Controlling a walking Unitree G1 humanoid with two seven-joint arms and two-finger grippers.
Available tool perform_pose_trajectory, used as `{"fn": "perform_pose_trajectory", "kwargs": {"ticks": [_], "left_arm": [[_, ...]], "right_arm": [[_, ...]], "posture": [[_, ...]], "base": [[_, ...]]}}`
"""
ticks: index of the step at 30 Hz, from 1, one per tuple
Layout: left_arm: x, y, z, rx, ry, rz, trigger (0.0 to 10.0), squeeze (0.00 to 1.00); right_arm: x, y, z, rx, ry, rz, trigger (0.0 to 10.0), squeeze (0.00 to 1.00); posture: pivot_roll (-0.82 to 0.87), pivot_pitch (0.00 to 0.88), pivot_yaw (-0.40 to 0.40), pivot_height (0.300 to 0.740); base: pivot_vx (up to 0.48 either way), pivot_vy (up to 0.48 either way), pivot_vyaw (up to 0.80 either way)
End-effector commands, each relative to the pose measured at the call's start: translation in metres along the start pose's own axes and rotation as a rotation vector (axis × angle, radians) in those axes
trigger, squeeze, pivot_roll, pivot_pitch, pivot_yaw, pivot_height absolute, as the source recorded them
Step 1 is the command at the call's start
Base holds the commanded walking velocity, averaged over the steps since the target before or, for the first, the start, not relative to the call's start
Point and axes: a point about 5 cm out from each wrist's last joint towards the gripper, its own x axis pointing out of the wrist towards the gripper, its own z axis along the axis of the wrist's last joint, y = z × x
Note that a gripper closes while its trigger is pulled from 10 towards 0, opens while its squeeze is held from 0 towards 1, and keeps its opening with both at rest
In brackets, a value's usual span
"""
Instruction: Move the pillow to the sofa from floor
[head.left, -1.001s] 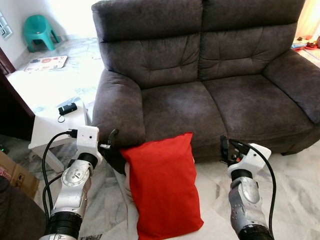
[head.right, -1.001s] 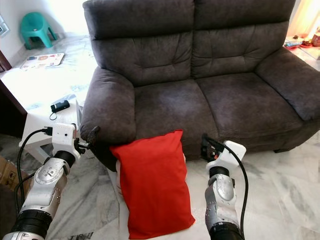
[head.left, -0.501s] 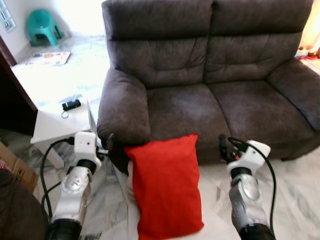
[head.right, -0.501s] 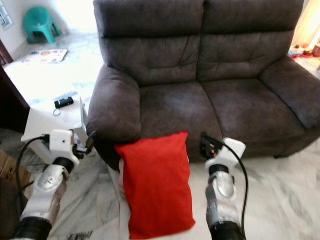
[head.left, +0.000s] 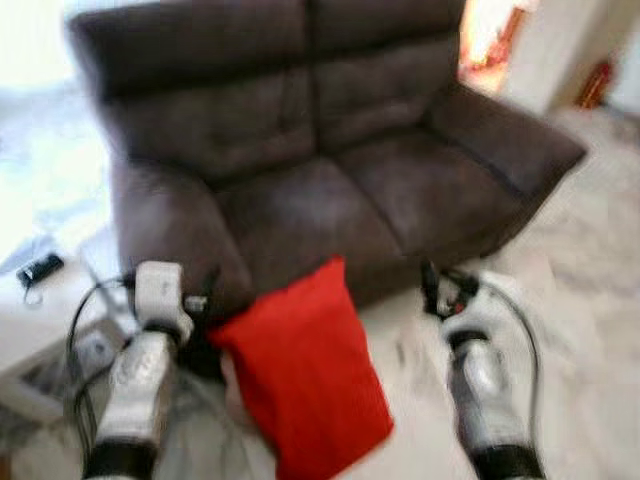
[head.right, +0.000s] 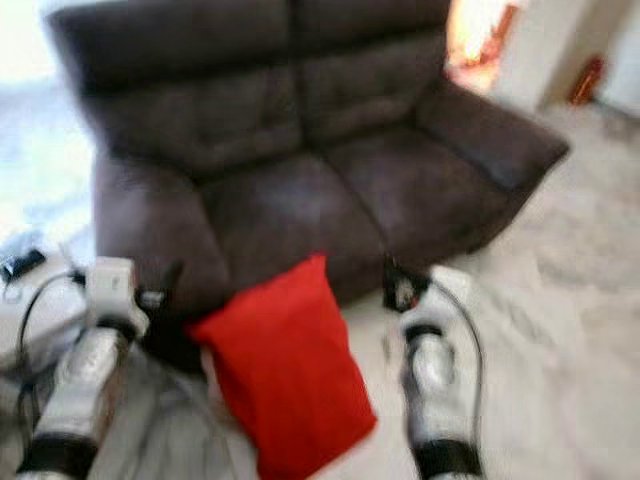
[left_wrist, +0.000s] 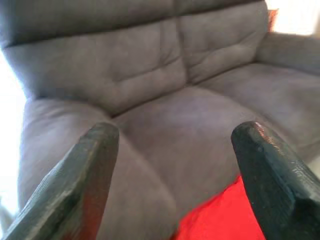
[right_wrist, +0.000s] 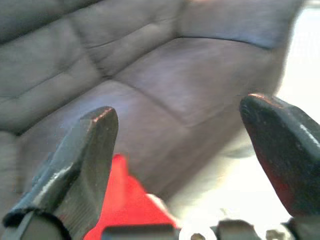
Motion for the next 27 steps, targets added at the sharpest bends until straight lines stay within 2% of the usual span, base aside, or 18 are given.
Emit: {"fn": "perform_pose_trajectory", "kwargs": {"ticks": [1,7,14,20,27], "left_arm": [[-0.0063,0.0064,-0.0080,0.010,0.034,0.021,10.0,0.00],[-0.0066,0.0074,-0.0074,0.012,0.031,0.026,10.0,0.00],[-0.0076,0.0071,-0.0079,0.005,0.032,0.030,10.0,0.00],[-0.0074,0.0049,-0.0080,0.001,0.030,0.027,10.0,0.00],[-0.0066,0.0034,-0.0076,-0.002,0.027,0.025,10.0,0.00]], "right_arm": [[0.0026,0.0100,0.0033,0.005,-0.013,0.029,10.0,0.00],[0.0022,0.0126,0.0023,0.009,-0.014,0.031,10.0,0.00],[0.0023,0.0145,0.0021,0.015,-0.014,0.036,10.0,0.00],[0.0030,0.0129,0.0025,0.015,-0.009,0.034,10.0,0.00],[0.0041,0.0138,0.0035,0.012,-0.010,0.039,10.0,0.00]], "posture": [[0.09,0.000,-0.011,0.740],[0.10,0.000,-0.014,0.740],[0.10,0.000,-0.017,0.740],[0.10,0.000,-0.020,0.740],[0.10,0.000,-0.021,0.740]], "base": [[0.000,0.341,-0.70],[0.000,0.326,-0.16],[0.000,0.000,0.00],[0.000,0.417,0.00],[0.000,0.415,-0.64]]}}
